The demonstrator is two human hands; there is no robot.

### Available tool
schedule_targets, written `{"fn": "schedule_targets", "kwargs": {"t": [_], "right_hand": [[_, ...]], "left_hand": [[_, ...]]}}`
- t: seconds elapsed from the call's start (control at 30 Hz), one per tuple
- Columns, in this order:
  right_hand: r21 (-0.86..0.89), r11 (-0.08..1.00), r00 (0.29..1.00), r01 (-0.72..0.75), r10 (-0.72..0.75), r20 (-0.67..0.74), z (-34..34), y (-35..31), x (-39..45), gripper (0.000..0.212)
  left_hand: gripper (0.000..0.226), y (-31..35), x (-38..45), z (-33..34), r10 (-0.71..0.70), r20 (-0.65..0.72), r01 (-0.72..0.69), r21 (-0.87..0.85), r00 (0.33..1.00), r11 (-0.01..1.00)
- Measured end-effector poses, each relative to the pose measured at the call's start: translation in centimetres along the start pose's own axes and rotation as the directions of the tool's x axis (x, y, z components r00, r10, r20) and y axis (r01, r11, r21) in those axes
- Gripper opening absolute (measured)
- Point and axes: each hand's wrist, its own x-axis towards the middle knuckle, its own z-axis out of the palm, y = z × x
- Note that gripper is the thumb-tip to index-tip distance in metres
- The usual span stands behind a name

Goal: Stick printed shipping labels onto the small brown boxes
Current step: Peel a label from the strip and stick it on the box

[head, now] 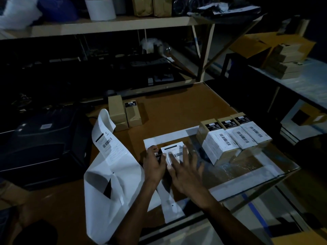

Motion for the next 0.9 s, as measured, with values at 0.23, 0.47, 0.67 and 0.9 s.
{"fn": "schedule_targets", "kwargs": {"t": [0.23, 0.47, 0.67, 0.9], "right_hand": [[-0.094, 0.973, 0.976, -0.21, 0.202, -0.082, -0.3, 2.3, 1.6, 0.063], [-0.112, 0.993, 0.999, -0.049, 0.046, -0.029, 0.5, -0.8, 0.2, 0.057], [-0.089, 0.966, 0.97, -0.241, 0.24, -0.023, -1.5, 3.9, 2.1, 0.056], [-0.109, 0.989, 0.994, -0.097, 0.092, -0.05, 0.1, 0.1, 0.3, 0.057]], "left_hand": [[0.037, -0.2, 0.1, 0.2, -0.015, 0.004, 0.015, -0.02, 1.0, 1.0], [0.035, -0.6, 0.2, 0.4, 0.001, -0.012, -0.001, 0.011, 1.0, 1.0], [0.035, 0.1, 0.1, 0.3, -0.028, -0.004, 0.028, 0.009, 1.0, 1.0], [0.035, -0.4, 0.2, 0.3, 0.006, -0.014, -0.005, 0.016, 1.0, 1.0]]}}
